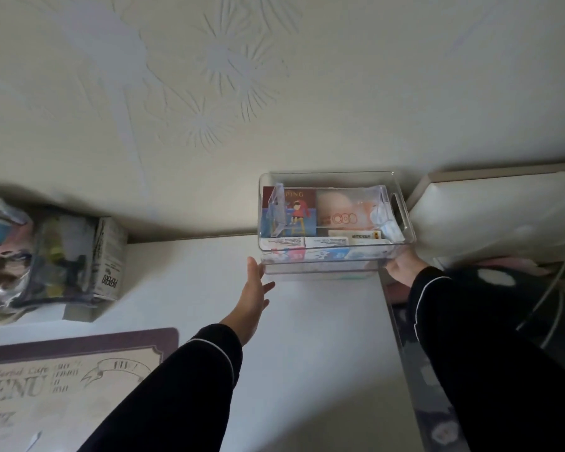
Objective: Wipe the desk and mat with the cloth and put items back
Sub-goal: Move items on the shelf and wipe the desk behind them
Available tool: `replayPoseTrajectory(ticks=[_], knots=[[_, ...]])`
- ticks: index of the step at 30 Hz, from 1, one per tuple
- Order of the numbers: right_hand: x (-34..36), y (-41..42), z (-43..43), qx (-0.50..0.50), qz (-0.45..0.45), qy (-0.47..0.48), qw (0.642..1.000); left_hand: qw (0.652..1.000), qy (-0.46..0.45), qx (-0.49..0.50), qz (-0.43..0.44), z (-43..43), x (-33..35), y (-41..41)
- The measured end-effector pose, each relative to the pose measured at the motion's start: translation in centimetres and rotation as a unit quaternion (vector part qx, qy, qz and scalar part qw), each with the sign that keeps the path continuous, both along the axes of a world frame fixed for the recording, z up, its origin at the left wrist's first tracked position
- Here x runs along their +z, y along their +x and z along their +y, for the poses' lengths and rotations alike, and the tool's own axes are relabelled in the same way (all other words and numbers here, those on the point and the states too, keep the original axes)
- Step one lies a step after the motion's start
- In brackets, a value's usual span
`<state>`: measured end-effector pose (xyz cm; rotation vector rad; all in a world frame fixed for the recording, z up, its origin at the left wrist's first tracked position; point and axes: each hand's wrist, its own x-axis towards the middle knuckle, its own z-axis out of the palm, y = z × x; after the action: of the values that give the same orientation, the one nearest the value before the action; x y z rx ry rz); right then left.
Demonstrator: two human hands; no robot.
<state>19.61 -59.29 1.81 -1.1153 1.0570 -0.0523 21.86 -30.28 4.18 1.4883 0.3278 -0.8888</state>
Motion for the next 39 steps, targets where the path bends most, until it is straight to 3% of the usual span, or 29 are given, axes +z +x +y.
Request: replayPoseTrajectory(ticks=[9,13,14,17,20,23,27,32,35,39], knots=[[1.3,-2.4,2.6,-0.091,0.077,-0.015,0.993,0.999,0.010,-0.032,-0.018,2.2,-0.9,-0.3],[0.2,-4.0,9.2,-0.086,0.157,-0.196,0.964,0.994,0.052,0.057,-0.074,7.4,-1.3,-0.4],[0.0,-4.2,11.4,-0.084,0.158,-0.204,0.962,0.991,0.065,0.078,-0.089,8.6,-1.2,-0.3],[-0.1,-2.6,19.7,0.048,0.104,-0.128,0.985,0.972,0.123,0.144,-0.140,14.1,-0.7,0.2],[1.1,0.3,26.9,0.227,0.041,-0.134,0.964,0.934,0.227,0.174,-0.215,19.4,0.2,0.6],[1.5,3.3,33.5,0.331,0.015,-0.108,0.937,0.882,0.332,0.178,-0.284,24.5,1.2,1.5],[0.0,6.9,40.1,0.386,0.042,-0.112,0.915,0.819,0.410,0.176,-0.362,29.2,1.8,3.4],[-1.4,10.6,45.2,0.433,0.052,-0.122,0.892,0.772,0.458,0.125,-0.423,31.0,2.5,6.1],[-1.0,12.1,47.2,0.428,0.036,-0.094,0.898,0.796,0.461,0.054,-0.388,30.6,3.0,7.9],[0.0,12.9,48.3,0.423,-0.018,-0.007,0.906,0.776,0.524,-0.027,-0.350,29.7,3.4,10.3]])
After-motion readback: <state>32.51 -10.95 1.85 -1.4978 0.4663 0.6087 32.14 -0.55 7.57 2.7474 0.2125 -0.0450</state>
